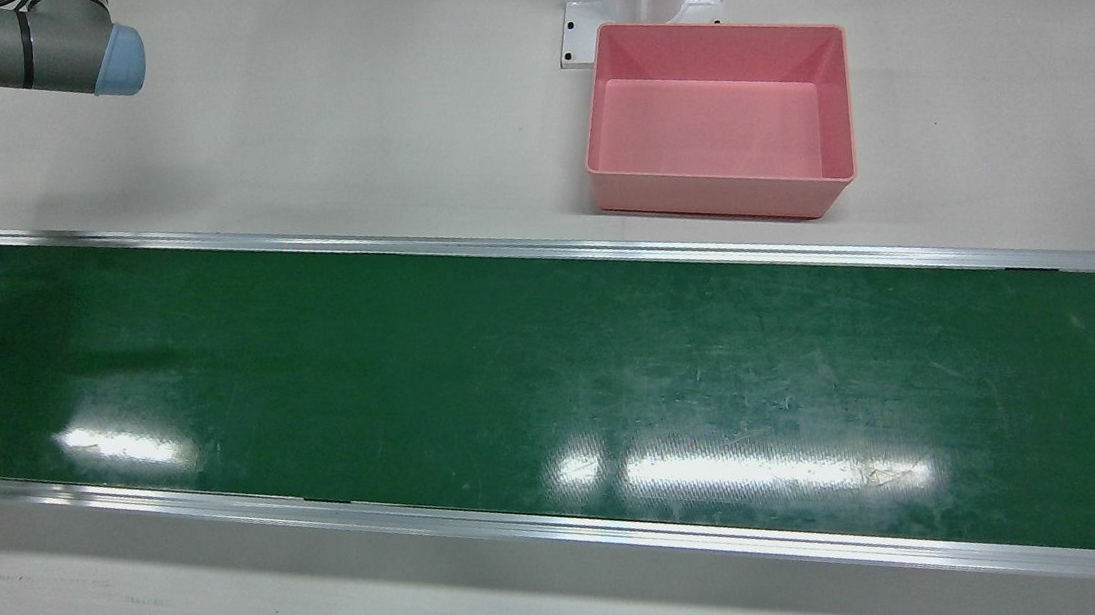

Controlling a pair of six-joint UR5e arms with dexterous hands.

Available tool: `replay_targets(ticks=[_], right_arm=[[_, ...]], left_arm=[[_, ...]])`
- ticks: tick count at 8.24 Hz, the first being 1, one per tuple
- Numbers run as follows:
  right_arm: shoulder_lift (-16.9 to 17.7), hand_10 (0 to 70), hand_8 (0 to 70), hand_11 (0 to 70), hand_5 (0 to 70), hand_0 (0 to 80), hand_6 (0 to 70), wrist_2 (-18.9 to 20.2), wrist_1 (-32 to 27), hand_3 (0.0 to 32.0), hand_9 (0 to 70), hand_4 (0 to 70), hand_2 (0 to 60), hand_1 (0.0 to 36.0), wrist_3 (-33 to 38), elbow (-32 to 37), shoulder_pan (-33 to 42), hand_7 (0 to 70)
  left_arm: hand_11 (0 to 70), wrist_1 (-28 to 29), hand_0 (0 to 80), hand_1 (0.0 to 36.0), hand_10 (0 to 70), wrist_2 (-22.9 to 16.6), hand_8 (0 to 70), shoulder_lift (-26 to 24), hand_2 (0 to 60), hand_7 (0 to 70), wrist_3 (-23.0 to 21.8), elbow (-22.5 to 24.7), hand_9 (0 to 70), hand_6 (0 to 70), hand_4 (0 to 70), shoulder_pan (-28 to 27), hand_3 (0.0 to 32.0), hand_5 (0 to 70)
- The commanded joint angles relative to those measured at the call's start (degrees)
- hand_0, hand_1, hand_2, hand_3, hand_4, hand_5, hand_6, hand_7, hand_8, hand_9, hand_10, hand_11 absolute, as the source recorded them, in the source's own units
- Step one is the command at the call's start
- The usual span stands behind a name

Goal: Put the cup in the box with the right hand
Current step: 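Move the right hand to the conveyor edge, fingers open, facing the belt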

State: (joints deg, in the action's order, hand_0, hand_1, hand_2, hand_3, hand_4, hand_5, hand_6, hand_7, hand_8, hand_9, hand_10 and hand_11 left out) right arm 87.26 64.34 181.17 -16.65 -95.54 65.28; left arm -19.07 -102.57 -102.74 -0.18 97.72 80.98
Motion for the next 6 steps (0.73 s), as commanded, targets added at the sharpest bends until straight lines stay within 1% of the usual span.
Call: replay_targets(ticks=[1,2,3,6], right_arm=[[-3.3,7.8,14.1,11.7,3.2,45.9,14.8,-1.1,1.0,0.0,31.0,30.2,0.0,0.0,0.0,1.8,-2.8,66.5],[-3.3,6.8,13.6,10.3,2.8,46.0,15.1,-1.8,1.1,0.0,31.0,34.3,0.0,0.0,-0.1,1.7,-3.4,68.9],[-3.3,7.3,13.9,10.9,2.8,46.0,15.3,-1.8,1.1,0.0,31.7,34.5,0.0,0.0,-0.1,1.6,-3.4,69.5],[-2.4,6.5,13.3,9.9,3.0,46.2,14.8,-1.8,1.2,0.0,30.5,30.8,0.0,0.0,0.4,0.9,-3.0,67.5]], left_arm=[[0.0,0.0,0.0,0.0,0.0,0.0,0.0,0.0,0.0,0.0,0.0,0.0,0.0,0.0,0.0,0.0,0.0,0.0],[0.0,0.0,0.0,0.0,0.0,0.0,0.0,0.0,0.0,0.0,0.0,-0.1,0.0,0.0,0.0,0.0,0.0,0.0],[0.0,0.0,0.0,0.0,0.0,0.0,0.0,0.0,0.0,0.0,0.0,0.0,0.0,0.0,0.0,0.0,0.0,0.0],[0.0,0.0,0.0,0.0,0.0,0.0,0.0,0.0,0.0,0.0,0.0,0.0,0.0,0.0,0.0,0.1,0.0,0.0]])
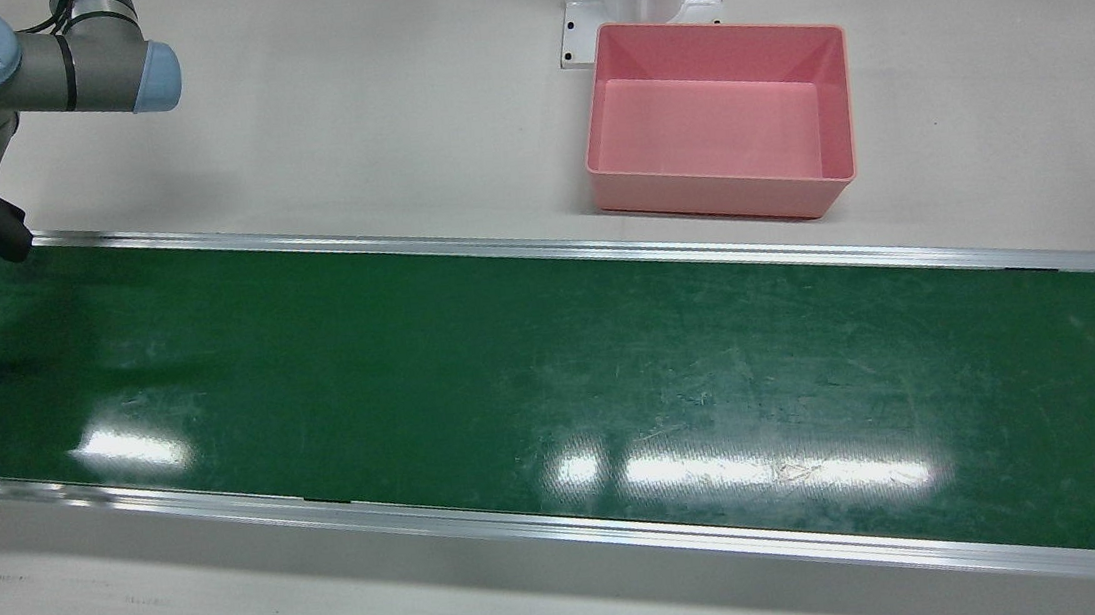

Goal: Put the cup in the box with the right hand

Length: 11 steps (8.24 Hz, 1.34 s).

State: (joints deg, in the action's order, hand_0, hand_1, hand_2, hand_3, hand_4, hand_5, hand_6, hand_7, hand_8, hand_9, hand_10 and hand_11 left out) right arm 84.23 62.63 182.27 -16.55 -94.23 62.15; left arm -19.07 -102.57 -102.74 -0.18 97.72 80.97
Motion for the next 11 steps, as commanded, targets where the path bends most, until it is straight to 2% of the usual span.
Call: replay_targets(ticks=[1,3,5,7,9,11], right_arm=[[2.0,6.3,13.1,9.6,3.2,46.3,14.5,-0.1,0.0,0.0,29.9,28.1,0.0,0.2,0.3,-1.6,0.2,65.9],[2.3,5.9,12.0,9.3,3.3,46.3,13.9,0.0,0.0,0.0,27.9,23.9,0.0,0.7,0.1,-1.7,0.0,62.7],[2.3,6.4,12.5,10.0,3.3,46.4,14.2,-0.1,0.0,0.0,28.9,26.3,0.0,0.4,0.0,-1.7,-0.3,64.0],[2.3,6.5,12.7,10.2,3.6,46.5,14.2,0.0,0.0,0.0,29.0,24.2,0.0,1.0,0.2,-1.8,0.0,63.6],[2.3,6.1,12.4,9.6,3.4,46.4,14.2,0.1,0.1,0.0,28.7,25.2,0.0,0.8,-0.3,-2.6,1.9,63.8],[2.0,5.9,12.4,9.1,3.0,46.3,14.4,0.1,1.0,0.0,29.1,30.2,0.0,0.5,-0.4,-1.1,1.4,65.6]], left_arm=[[0.0,0.0,0.0,0.0,0.0,0.0,0.0,0.0,0.0,0.0,0.0,0.0,0.0,0.0,0.0,0.1,0.0,0.0],[0.0,0.0,0.0,0.0,0.0,0.0,0.0,0.0,0.0,0.0,0.0,0.0,0.0,0.0,0.0,0.1,0.0,0.0],[0.0,0.0,0.0,0.0,0.0,0.0,0.0,0.0,0.0,0.0,0.0,0.0,0.0,0.0,0.0,0.0,0.0,0.0],[0.0,0.0,0.0,0.0,0.0,0.0,0.0,0.0,0.0,0.0,0.0,0.0,0.0,0.0,0.0,0.1,0.0,0.0],[0.0,0.0,0.0,0.0,0.0,0.0,0.0,0.0,0.0,0.0,0.0,0.0,0.0,0.0,0.0,0.1,0.0,0.0],[0.0,0.0,0.0,0.0,0.0,0.0,0.0,0.0,0.0,0.0,0.0,0.0,0.0,0.0,0.0,0.0,0.0,0.0]])
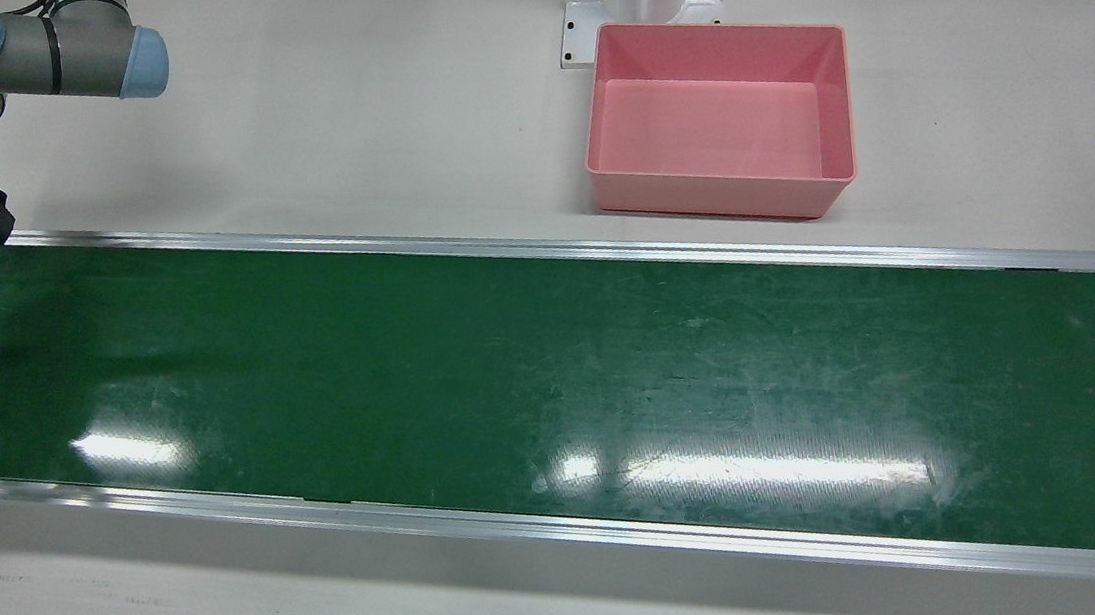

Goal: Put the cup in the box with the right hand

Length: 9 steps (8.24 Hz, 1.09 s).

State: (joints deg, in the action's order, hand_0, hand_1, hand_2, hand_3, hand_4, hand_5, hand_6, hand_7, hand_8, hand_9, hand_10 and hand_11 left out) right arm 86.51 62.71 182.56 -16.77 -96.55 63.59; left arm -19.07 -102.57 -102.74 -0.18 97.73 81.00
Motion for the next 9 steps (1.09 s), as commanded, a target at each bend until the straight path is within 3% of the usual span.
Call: replay_targets(ticks=[1,2,4,5,9], right_arm=[[-0.7,6.1,12.6,9.4,3.1,46.4,14.5,0.0,1.0,0.0,29.3,30.2,0.0,0.5,-0.4,0.9,-0.3,65.8],[-1.2,6.5,12.8,10.0,3.2,46.4,14.4,0.0,1.1,0.0,29.3,28.5,0.0,0.4,-1.0,1.1,-0.5,65.1],[-3.7,5.3,12.5,8.0,2.6,46.3,14.8,0.1,6.8,0.0,29.5,37.1,0.0,0.4,-2.6,0.7,-0.8,68.4],[-4.5,4.3,11.5,6.6,2.3,46.1,14.7,0.0,7.2,0.0,28.3,37.8,0.0,1.3,-3.6,0.7,-2.1,69.0],[-4.3,3.9,10.5,6.2,2.7,45.9,14.0,0.0,7.2,0.0,26.4,28.7,0.0,3.2,-4.9,0.5,-3.8,65.5]], left_arm=[[0.0,0.0,0.0,0.0,0.0,0.0,0.0,0.0,0.0,0.0,0.0,0.0,0.0,0.0,0.0,-0.1,0.0,0.0],[0.0,0.0,0.0,0.0,0.0,0.0,0.0,0.0,0.0,0.0,0.0,0.0,0.0,0.0,0.0,-0.1,0.0,0.0],[0.0,0.0,0.0,0.0,0.0,0.0,0.0,0.0,0.0,0.0,0.0,0.0,0.0,0.0,0.0,0.0,0.0,0.0],[0.0,0.0,0.0,0.0,0.0,0.0,0.0,0.0,0.0,0.0,0.0,0.0,0.0,0.0,0.0,0.0,0.0,0.0],[0.0,0.0,0.0,0.0,0.0,0.0,0.0,0.0,0.0,0.0,0.0,0.0,0.0,0.0,0.0,-0.1,0.0,0.0]])
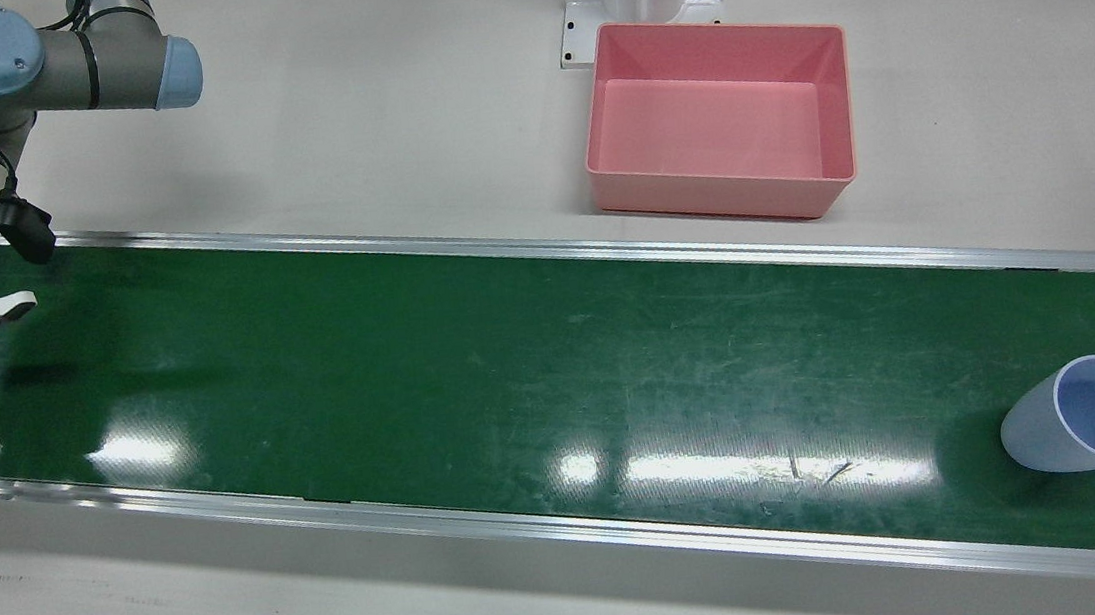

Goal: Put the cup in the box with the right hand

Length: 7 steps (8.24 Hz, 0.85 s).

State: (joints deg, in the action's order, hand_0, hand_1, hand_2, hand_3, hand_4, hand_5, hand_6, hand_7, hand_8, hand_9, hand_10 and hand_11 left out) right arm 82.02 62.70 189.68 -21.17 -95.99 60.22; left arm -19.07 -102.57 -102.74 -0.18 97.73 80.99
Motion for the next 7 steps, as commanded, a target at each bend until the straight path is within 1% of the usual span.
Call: replay_targets(ticks=[1,2,4,5,7], right_arm=[[0.2,3.9,10.4,6.4,2.8,45.9,13.8,0.1,0.1,0.0,26.1,26.8,0.0,2.9,-0.6,-0.1,-0.5,64.2],[0.2,4.1,10.6,6.6,3.0,45.9,13.7,0.1,0.1,0.0,26.1,24.5,0.0,2.8,-0.9,-0.1,-1.0,63.2],[0.2,4.2,10.7,6.8,2.9,46.0,13.7,0.0,0.1,0.0,26.2,25.1,0.0,2.6,-1.2,-0.5,-1.6,63.2],[0.2,4.3,10.8,6.9,3.1,46.0,13.8,0.0,0.1,0.0,26.6,24.2,0.0,2.6,-1.2,-0.6,-1.6,63.5],[0.2,4.2,11.0,6.8,3.0,46.1,13.9,0.0,0.2,0.0,26.8,25.4,0.0,2.5,-1.4,-0.7,-1.8,63.8]], left_arm=[[0.0,0.0,0.0,0.0,0.0,0.0,0.0,0.0,0.0,0.0,0.0,0.0,0.0,0.0,0.0,0.0,0.0,0.0],[0.0,0.0,0.0,0.0,0.0,0.0,0.0,0.0,0.0,0.0,0.0,0.0,0.0,0.0,0.0,0.0,0.0,0.0],[0.0,0.0,0.0,0.0,0.0,0.0,0.0,0.0,0.0,0.0,0.0,0.0,0.0,0.0,0.0,0.0,0.0,0.0],[0.0,0.0,0.0,0.0,0.0,0.0,0.0,0.0,0.0,0.0,0.0,0.0,0.0,0.0,0.0,0.0,0.0,0.0],[0.0,0.0,0.0,0.0,0.0,0.0,0.0,0.0,0.0,0.0,0.0,0.0,0.0,0.0,0.0,0.0,0.0,0.0]])
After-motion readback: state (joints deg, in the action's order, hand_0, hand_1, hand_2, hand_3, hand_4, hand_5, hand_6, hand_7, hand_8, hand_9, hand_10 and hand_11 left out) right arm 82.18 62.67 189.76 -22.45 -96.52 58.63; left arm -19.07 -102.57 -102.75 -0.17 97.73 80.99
